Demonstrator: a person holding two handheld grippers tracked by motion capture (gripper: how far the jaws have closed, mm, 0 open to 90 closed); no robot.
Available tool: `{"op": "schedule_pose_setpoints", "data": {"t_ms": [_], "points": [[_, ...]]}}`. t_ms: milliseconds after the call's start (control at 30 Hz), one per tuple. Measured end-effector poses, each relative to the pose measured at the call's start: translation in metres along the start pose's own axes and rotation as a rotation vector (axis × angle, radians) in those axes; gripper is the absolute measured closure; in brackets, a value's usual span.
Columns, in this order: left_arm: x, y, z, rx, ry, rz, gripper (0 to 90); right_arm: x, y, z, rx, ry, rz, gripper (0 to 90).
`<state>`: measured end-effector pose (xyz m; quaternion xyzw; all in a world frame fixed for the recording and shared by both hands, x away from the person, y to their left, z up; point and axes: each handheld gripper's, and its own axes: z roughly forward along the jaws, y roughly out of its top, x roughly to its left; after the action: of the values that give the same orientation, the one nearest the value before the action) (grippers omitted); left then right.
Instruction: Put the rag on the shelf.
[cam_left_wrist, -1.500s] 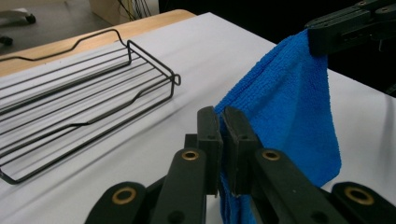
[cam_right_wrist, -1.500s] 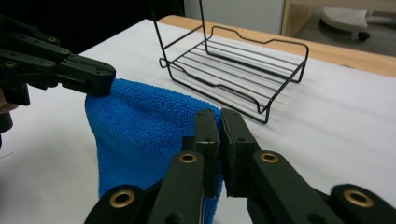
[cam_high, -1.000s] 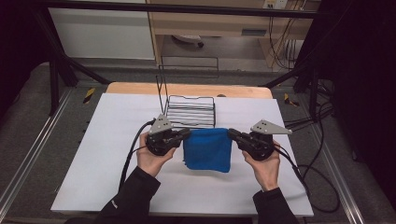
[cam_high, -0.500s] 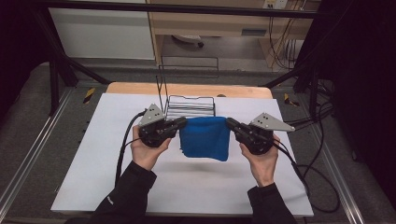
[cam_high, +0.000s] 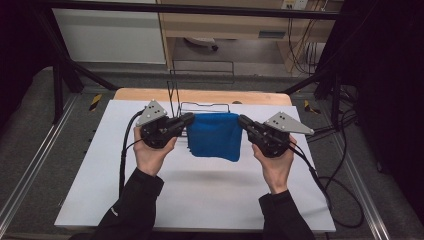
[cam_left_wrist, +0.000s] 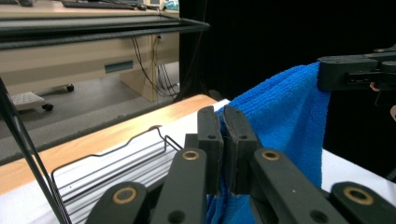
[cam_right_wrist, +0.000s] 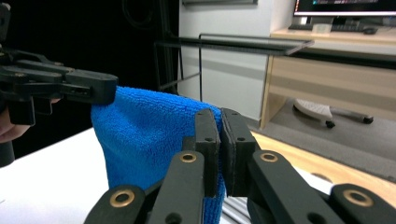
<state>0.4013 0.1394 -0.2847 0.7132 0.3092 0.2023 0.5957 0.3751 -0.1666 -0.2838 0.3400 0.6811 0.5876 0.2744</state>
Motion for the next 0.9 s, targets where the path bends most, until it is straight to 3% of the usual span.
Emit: {"op": "schedule_pose_setpoints", "data": {"t_ms": [433, 900], "points": [[0.011, 0.017, -0.004, -0.083, 0.033, -0.011, 86.4, 0.002, 0.022, 0.013, -0.052, -0.017, -0.034, 86.8], [0.021, 0.036, -0.009, -0.142, 0.059, -0.008, 86.4, 0.003, 0.041, 0.028, -0.1, -0.029, -0.061, 86.8]]}}
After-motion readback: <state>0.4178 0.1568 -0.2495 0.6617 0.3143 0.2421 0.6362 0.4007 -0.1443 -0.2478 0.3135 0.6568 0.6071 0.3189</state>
